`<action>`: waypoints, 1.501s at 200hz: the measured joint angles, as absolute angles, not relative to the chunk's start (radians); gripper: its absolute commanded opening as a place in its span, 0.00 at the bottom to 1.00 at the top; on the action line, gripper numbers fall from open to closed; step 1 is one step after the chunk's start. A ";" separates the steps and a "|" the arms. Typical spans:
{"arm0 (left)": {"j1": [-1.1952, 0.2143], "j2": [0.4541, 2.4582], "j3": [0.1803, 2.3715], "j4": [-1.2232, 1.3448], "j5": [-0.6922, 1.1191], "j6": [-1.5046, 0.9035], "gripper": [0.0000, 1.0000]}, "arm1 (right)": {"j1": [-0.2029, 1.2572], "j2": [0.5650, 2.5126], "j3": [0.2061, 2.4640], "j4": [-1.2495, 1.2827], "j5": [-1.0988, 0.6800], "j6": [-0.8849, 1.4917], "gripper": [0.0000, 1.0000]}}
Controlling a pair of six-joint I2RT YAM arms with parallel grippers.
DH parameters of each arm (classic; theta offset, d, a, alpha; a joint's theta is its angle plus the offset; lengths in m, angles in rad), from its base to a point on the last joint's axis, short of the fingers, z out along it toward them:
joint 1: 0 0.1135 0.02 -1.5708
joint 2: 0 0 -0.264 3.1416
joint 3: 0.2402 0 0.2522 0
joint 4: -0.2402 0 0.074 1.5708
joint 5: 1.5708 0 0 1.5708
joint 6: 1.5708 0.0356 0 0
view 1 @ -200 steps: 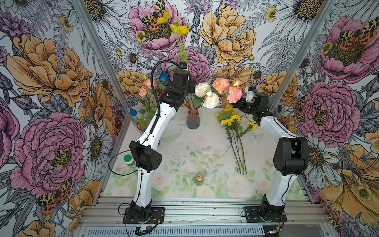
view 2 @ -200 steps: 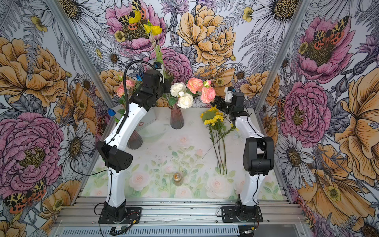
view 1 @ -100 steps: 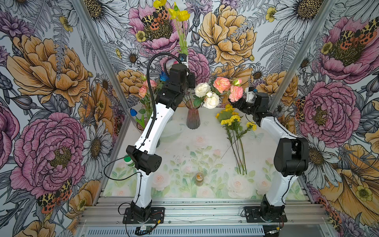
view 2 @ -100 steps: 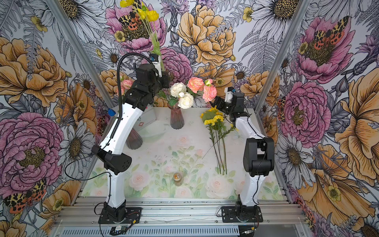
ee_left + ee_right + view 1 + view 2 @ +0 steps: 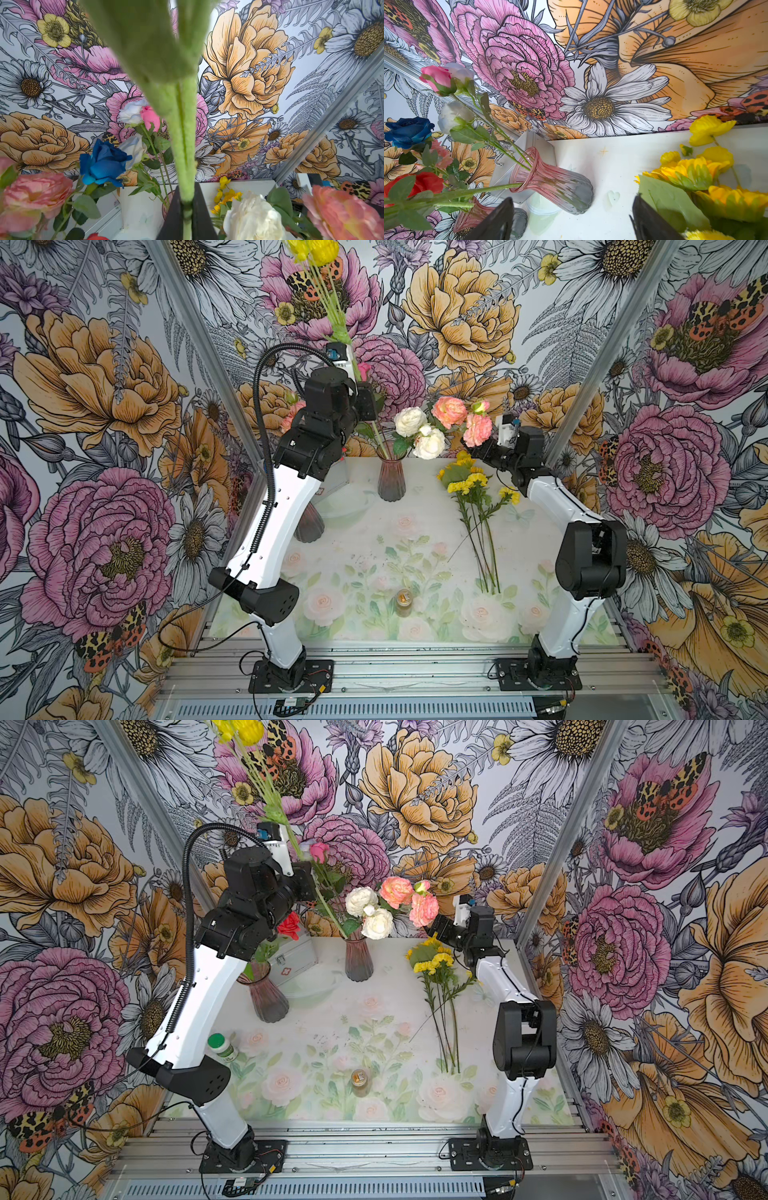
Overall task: Pick out yellow flowers from the vase
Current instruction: Place the flower at the center of the board.
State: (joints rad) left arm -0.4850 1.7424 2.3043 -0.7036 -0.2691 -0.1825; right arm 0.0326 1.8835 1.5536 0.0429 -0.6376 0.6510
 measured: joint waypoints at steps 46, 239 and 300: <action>-0.519 1.645 2.125 -0.708 -0.241 -0.238 0.00 | 0.048 1.825 1.467 0.043 -0.637 0.638 0.90; -0.659 1.370 1.574 -0.660 -0.093 -0.500 0.00 | 0.587 1.369 1.070 0.048 -0.637 0.307 0.69; -0.670 1.289 1.483 -0.648 -0.073 -0.554 0.00 | 0.634 1.419 1.111 0.067 -0.580 0.293 0.42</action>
State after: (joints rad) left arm -0.6704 1.2888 1.4830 -0.6479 -0.0727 -0.5537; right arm 0.6338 1.4189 1.1114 0.0669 -0.5804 0.2932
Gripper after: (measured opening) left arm 0.078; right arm 0.476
